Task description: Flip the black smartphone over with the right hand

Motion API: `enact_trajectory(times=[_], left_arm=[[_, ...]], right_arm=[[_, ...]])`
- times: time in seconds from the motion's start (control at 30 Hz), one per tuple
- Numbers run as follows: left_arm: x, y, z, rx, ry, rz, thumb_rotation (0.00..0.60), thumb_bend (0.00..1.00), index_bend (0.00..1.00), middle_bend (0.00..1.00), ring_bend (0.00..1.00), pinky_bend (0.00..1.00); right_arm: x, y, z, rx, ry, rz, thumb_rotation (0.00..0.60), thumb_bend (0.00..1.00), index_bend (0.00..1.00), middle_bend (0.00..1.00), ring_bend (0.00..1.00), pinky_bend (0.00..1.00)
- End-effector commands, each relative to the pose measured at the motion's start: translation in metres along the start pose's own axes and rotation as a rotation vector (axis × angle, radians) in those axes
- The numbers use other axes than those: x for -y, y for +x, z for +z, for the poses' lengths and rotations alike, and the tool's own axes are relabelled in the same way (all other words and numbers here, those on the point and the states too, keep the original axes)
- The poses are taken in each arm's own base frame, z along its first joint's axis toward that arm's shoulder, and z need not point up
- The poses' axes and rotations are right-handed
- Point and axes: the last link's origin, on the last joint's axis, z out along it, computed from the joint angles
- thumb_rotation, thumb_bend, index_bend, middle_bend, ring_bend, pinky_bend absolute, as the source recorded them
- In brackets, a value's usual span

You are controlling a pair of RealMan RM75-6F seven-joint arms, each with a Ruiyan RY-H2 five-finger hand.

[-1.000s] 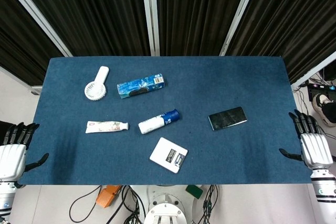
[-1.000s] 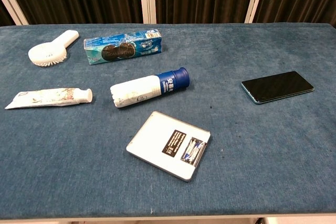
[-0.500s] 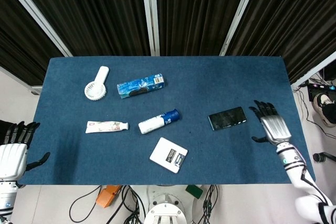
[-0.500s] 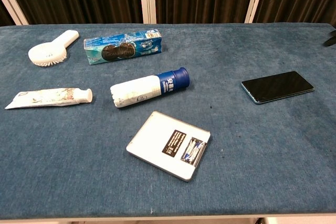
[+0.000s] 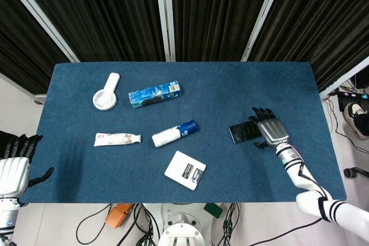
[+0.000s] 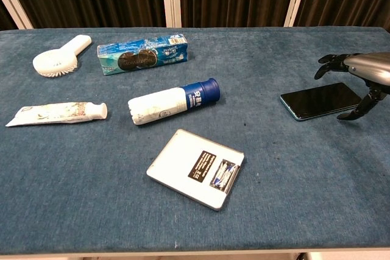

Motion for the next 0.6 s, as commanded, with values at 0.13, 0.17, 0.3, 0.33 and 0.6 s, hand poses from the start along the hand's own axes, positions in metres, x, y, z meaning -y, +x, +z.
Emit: enact_trajectory(times=[0.13,0.17,0.3,0.33,0.6], left_arm=[[0.0005,-0.0028,0.0012,0.007,0.001,-0.003,0.6,0.21,0.12,0.11,0.05,0.0],[0.0007,-0.0035,0.0013,0.009,0.002,-0.003,0.6,0.21,0.12,0.11,0.05,0.0],[0.0016,-0.005,0.0022,0.011,0.006,-0.005,0.6,0.21,0.12,0.11,0.05,0.0],[0.0018,-0.0053,0.0023,0.011,0.006,-0.005,0.6,0.21,0.12,0.11,0.05,0.0],[0.0036,-0.0068,0.0021,0.013,0.01,-0.007,0.6,0.21,0.12,0.11,0.05,0.0]], right_arm=[[0.0037,-0.0021,0.008,0.012,-0.001,-0.004,0.6,0.37,0.3,0.0,0.0,0.09],[0.004,-0.0025,0.0087,0.013,-0.002,-0.005,0.6,0.37,0.31,0.0,0.0,0.09],[0.0044,-0.0039,0.0108,0.016,-0.004,-0.01,0.6,0.37,0.31,0.01,0.0,0.09],[0.0047,-0.0042,0.0112,0.016,-0.004,-0.009,0.6,0.37,0.31,0.01,0.0,0.09],[0.0055,-0.0059,0.0111,0.001,-0.005,-0.005,0.6,0.37,0.35,0.03,0.0,0.1]])
